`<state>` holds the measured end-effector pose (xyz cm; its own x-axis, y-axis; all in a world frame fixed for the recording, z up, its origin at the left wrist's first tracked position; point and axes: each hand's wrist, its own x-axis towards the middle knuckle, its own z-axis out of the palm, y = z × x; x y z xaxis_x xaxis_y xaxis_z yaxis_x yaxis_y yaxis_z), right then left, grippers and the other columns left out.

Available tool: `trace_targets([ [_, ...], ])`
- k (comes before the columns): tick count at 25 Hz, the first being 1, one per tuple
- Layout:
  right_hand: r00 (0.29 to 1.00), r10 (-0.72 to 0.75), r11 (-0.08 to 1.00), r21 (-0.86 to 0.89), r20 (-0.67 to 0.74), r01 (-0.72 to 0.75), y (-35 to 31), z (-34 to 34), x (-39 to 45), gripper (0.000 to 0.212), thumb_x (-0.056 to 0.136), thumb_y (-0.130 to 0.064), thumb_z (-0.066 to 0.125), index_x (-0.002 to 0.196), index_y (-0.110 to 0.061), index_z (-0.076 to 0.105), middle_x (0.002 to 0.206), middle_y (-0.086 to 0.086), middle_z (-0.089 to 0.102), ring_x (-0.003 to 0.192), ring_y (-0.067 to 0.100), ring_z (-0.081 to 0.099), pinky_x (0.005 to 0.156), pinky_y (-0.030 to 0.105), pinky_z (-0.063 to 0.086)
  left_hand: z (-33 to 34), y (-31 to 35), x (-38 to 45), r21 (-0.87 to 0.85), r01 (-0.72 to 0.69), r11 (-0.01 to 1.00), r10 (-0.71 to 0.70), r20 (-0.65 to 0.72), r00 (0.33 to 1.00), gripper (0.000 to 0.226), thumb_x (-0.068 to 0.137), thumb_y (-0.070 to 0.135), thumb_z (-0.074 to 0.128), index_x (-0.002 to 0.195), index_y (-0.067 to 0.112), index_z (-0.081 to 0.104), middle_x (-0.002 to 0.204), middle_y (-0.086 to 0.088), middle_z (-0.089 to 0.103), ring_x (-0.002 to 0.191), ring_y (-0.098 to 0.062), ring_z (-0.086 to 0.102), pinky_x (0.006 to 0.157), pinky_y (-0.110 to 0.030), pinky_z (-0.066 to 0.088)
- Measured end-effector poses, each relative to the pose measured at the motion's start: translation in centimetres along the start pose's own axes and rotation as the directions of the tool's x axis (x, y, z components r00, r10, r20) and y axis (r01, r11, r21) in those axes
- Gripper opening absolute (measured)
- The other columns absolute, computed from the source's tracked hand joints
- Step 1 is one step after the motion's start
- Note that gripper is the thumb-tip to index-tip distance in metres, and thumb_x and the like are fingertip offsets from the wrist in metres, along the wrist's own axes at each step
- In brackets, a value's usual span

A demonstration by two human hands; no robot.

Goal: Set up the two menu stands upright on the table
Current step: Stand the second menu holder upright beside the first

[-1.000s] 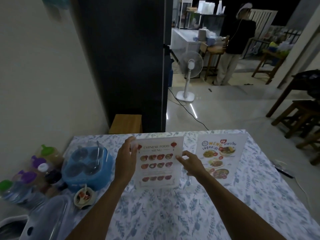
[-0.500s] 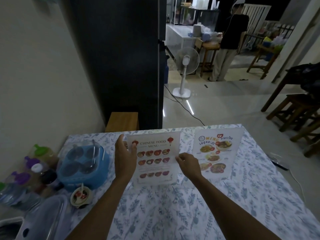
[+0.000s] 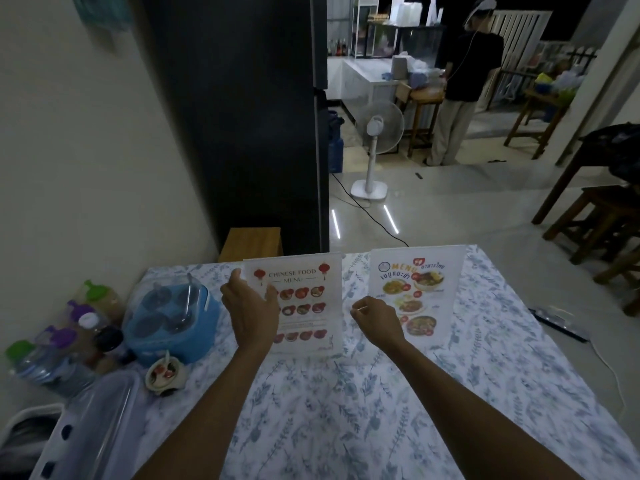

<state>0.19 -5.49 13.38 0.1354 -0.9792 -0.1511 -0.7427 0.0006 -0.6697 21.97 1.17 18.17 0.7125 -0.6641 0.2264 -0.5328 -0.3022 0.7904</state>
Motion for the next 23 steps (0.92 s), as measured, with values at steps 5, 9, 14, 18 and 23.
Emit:
trace_targets([
  [5,0.999,-0.037,0.999,0.017,-0.023,0.038,3.2,-3.9,-2.6,0.02,0.091,-0.033,0.06,0.103,-0.022,0.073,0.105,0.004,0.076,0.097,0.021,0.07,0.084,0.036,0.057,1.7,3.1,-5.1,-0.023,0.025,0.999,-0.024,0.029,0.999,0.067,0.089,0.034,0.068,0.142,0.02,0.029,0.137,-0.009,0.04,0.124,-0.029,0.043,0.095,-0.047,0.049],
  [9,1.0,-0.005,1.0,0.025,-0.008,0.005,7.9,-7.3,-5.4,0.022,0.091,-0.037,0.061,0.106,-0.023,0.07,0.107,0.003,0.074,0.104,0.023,0.067,0.085,0.038,0.056,4.0,5.5,-11.6,-0.042,0.008,0.999,-0.002,0.133,0.991,0.065,0.09,0.04,0.06,0.143,0.018,0.029,0.138,-0.011,0.039,0.123,-0.031,0.043,0.099,-0.049,0.043],
  [14,0.998,0.062,0.998,-0.015,0.012,-0.062,14.3,-11.2,-7.8,0.028,0.093,-0.039,0.06,0.115,-0.023,0.066,0.113,0.002,0.072,0.099,0.024,0.068,0.083,0.043,0.059,6.4,6.5,-17.3,-0.008,0.003,1.0,-0.001,0.228,0.974,0.062,0.093,0.045,0.057,0.142,0.018,0.029,0.137,-0.011,0.039,0.124,-0.031,0.043,0.093,-0.048,0.048],
  [18,0.989,0.147,0.989,-0.006,0.006,-0.147,17.8,-12.4,-7.7,0.028,0.094,-0.039,0.061,0.115,-0.021,0.065,0.113,0.004,0.073,0.096,0.022,0.067,0.083,0.038,0.056,8.6,6.5,-18.0,-0.003,-0.021,1.0,0.021,0.278,0.96,0.06,0.094,0.044,0.058,0.14,0.015,0.033,0.138,-0.011,0.04,0.124,-0.029,0.044,0.093,-0.042,0.046],
  [23,0.974,0.228,0.973,0.041,0.015,-0.228,20.2,-12.3,-4.0,0.039,0.09,-0.039,0.066,0.122,-0.018,0.058,0.116,0.005,0.073,0.094,0.024,0.068,0.081,0.041,0.059,13.2,5.6,-15.9,0.06,0.02,0.998,-0.042,0.401,0.915,0.068,0.095,0.041,0.058,0.147,0.011,0.026,0.148,-0.012,0.033,0.128,-0.03,0.045,0.095,-0.043,0.045],
])
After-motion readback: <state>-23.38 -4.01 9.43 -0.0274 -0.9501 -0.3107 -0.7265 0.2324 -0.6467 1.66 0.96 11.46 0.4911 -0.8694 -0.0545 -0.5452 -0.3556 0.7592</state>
